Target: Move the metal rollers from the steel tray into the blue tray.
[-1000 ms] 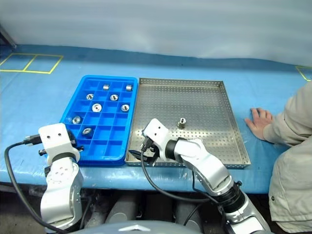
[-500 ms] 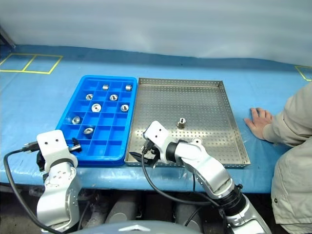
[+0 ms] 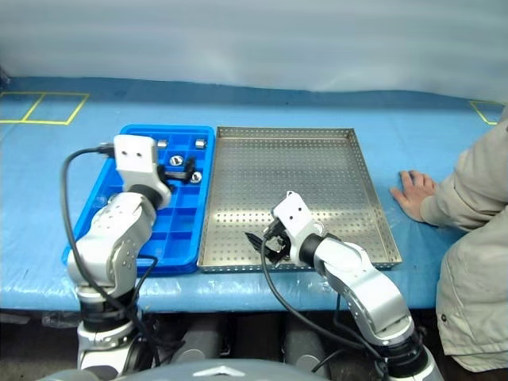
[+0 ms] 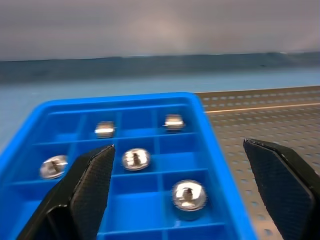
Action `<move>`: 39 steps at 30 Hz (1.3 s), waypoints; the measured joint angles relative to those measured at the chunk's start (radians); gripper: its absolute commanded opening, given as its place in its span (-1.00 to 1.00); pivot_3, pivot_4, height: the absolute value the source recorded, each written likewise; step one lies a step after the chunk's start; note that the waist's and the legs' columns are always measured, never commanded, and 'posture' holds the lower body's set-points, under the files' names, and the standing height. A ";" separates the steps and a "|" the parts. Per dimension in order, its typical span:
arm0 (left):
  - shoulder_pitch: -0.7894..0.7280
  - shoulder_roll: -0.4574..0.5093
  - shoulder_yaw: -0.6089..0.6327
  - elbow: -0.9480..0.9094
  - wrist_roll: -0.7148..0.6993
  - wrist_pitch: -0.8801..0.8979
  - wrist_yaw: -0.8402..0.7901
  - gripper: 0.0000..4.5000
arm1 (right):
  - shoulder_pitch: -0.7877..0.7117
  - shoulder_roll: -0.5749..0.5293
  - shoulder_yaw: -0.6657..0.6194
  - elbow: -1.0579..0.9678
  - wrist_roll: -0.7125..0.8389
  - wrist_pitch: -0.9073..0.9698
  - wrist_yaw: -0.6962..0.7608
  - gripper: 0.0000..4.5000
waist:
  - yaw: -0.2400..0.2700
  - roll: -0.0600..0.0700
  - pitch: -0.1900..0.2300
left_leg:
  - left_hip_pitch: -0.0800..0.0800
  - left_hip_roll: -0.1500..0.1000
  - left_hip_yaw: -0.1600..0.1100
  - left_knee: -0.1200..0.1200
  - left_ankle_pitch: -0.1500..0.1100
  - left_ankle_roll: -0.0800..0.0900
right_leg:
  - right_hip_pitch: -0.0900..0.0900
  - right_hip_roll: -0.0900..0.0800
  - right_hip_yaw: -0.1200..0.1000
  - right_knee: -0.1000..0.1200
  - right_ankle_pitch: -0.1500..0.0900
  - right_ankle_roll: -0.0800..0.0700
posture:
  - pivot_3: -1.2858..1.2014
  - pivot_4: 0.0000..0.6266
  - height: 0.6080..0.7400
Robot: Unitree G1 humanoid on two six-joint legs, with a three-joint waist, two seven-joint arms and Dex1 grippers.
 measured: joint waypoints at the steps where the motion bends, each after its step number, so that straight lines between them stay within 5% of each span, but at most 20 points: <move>1: -0.027 0.006 -0.015 0.037 -0.028 0.007 -0.036 0.99 | 0.014 0.000 -0.013 -0.013 0.000 0.008 -0.012 1.00 | -0.006 0.000 0.000 | 0.000 0.000 0.000 0.000 0.000 0.000 | 0.000 0.000 0.000 0.000 0.000 0.000 | -0.02 -0.52 1.00; 15: -0.253 -0.031 -0.286 0.652 -0.001 -0.261 -0.244 0.99 | 0.111 0.044 -0.063 -0.088 -0.006 0.030 -0.126 1.00 | -0.064 0.000 0.000 | 0.002 0.000 0.004 0.000 0.000 0.000 | 0.000 0.002 0.006 0.001 0.001 0.002 | -0.10 -0.52 1.00; 28: -0.350 -0.143 -0.332 1.023 0.079 -0.509 -0.287 0.99 | 0.097 0.051 -0.043 -0.088 -0.016 0.030 -0.138 1.00 | -0.075 0.000 0.000 | 0.001 0.000 0.005 0.000 0.000 0.001 | -0.001 0.002 0.007 0.000 0.003 0.006 | -0.09 -0.52 1.00; 31: -0.370 -0.150 -0.334 1.065 0.111 -0.503 -0.267 0.74 | 0.095 0.051 -0.041 -0.088 -0.016 0.030 -0.138 1.00 | -0.081 0.000 0.000 | 0.001 0.000 0.005 0.000 0.000 0.001 | -0.001 0.002 0.007 0.000 0.004 0.007 | -0.09 -0.52 1.00; 37: -0.389 -0.150 -0.344 1.093 0.179 -0.478 -0.221 -0.14 | 0.094 0.051 -0.041 -0.088 -0.017 0.030 -0.138 1.00 | -0.085 0.000 0.000 | 0.001 0.000 0.005 0.000 0.000 0.001 | -0.001 0.002 0.007 0.000 0.005 0.008 | -0.08 -0.52 1.00; 39: -0.389 -0.150 -0.344 1.089 0.184 -0.470 -0.222 -0.24 | 0.094 0.051 -0.041 -0.088 -0.017 0.030 -0.138 1.00 | -0.085 0.000 0.000 | 0.001 0.000 0.005 0.000 0.000 0.001 | -0.001 0.002 0.007 0.000 0.005 0.008 | -0.08 -0.52 1.00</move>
